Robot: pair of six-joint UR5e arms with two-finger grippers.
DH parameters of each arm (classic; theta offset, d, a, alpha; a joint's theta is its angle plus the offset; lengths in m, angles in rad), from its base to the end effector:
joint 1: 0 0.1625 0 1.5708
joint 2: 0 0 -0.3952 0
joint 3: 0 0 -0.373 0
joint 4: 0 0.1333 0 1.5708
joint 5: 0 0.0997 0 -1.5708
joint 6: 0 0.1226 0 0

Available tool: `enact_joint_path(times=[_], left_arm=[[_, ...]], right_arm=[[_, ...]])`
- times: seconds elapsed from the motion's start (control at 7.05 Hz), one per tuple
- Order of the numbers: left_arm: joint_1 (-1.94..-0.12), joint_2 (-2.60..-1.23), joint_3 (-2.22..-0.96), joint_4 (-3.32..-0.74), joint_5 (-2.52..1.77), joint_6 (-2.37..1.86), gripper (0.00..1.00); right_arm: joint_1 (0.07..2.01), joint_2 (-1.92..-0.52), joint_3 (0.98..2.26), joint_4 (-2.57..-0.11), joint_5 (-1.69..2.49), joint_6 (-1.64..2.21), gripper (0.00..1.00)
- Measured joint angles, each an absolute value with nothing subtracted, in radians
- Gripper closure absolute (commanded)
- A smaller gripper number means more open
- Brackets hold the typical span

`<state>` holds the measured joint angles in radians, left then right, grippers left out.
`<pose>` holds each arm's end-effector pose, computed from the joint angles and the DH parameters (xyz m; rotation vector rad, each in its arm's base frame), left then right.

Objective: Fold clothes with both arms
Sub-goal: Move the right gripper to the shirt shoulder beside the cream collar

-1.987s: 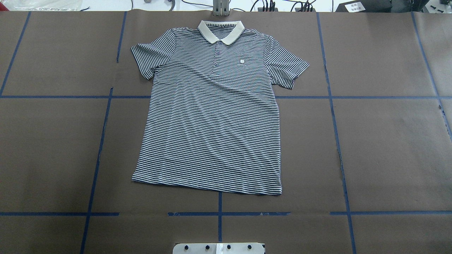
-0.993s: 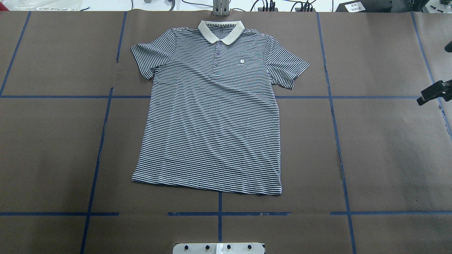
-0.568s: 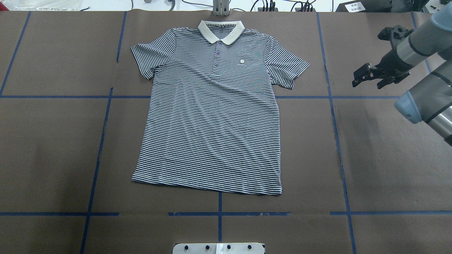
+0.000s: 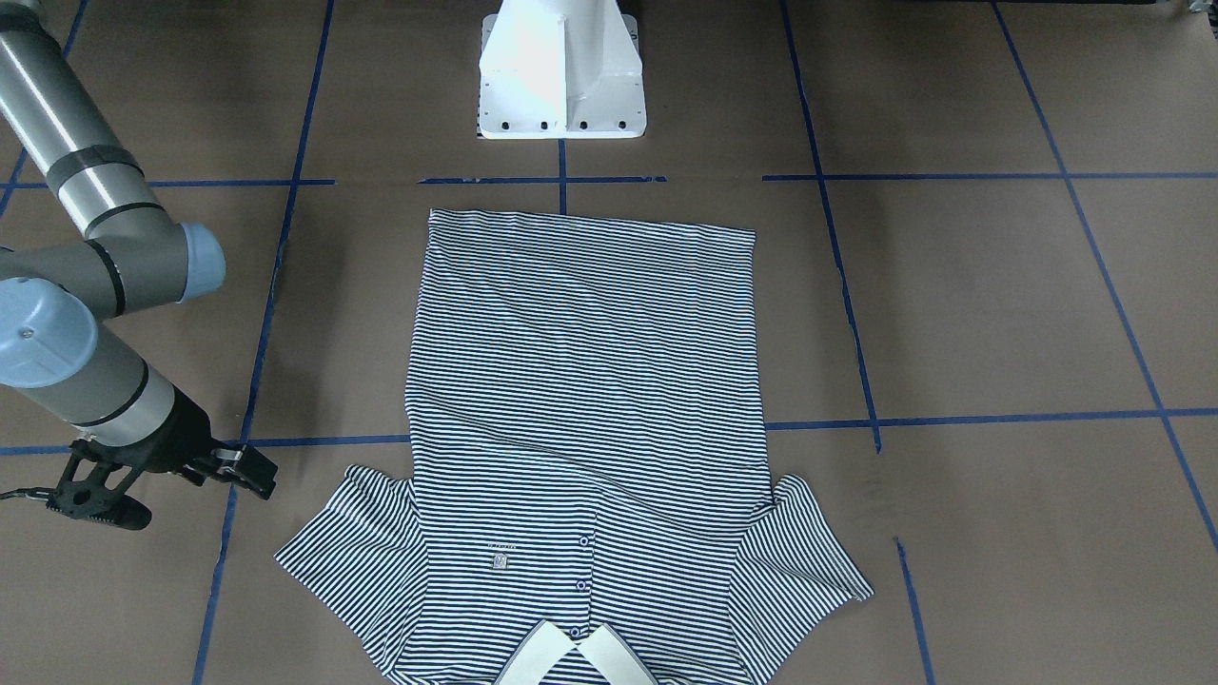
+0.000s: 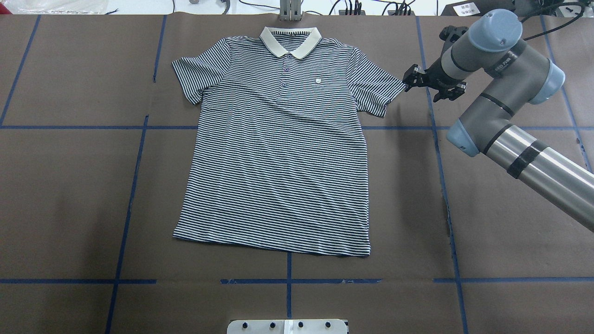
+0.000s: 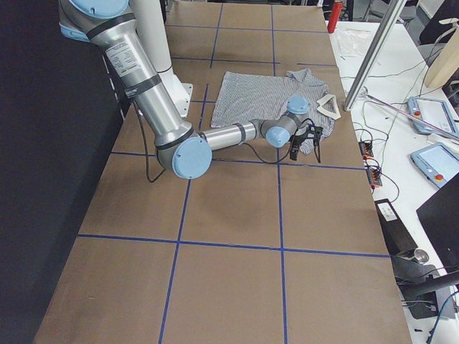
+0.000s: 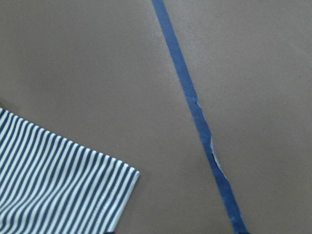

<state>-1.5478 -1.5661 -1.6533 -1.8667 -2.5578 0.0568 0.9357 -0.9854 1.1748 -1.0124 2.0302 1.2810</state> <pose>-0.0198 -0.4881 0.5552 0.3597 0.9706 0.2569 -0.3710 -0.6365 0.4344 0.0648 -0.8586 0.4343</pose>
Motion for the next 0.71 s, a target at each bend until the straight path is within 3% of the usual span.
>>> enact_joint_path(times=[0.57, 0.71], left_arm=[[-1.548, -1.566, -1.654, -1.867, -2.562, 0.057, 0.00], [-1.548, -1.565, -1.654, -1.867, -2.562, 0.057, 0.00]], right_arm=[[0.911, -0.862, 1.018, -1.010, 1.944, 1.333, 0.28], [0.907, -0.855, 1.003, -1.010, 1.935, 1.331, 0.46]])
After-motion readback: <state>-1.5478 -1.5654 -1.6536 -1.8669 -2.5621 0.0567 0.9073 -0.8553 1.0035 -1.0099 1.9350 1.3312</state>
